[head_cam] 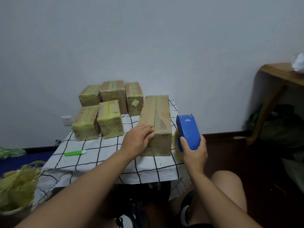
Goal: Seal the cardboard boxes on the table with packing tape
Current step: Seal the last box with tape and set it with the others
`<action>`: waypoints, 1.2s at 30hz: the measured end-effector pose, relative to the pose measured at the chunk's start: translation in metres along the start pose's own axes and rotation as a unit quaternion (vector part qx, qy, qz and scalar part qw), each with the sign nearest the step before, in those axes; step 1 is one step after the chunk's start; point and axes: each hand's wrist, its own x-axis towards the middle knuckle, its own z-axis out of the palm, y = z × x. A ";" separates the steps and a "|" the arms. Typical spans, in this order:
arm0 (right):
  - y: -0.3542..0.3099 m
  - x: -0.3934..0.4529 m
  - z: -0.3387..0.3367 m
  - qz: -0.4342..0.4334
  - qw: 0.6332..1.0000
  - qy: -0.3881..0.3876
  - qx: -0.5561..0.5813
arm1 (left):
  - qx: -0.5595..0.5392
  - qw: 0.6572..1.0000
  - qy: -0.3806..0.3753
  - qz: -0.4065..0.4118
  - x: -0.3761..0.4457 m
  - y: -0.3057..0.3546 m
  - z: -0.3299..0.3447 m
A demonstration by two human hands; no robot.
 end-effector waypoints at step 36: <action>-0.116 0.031 0.046 -0.106 0.988 -0.036 0.105 | -0.111 0.993 0.030 0.005 -0.006 -0.034 -0.002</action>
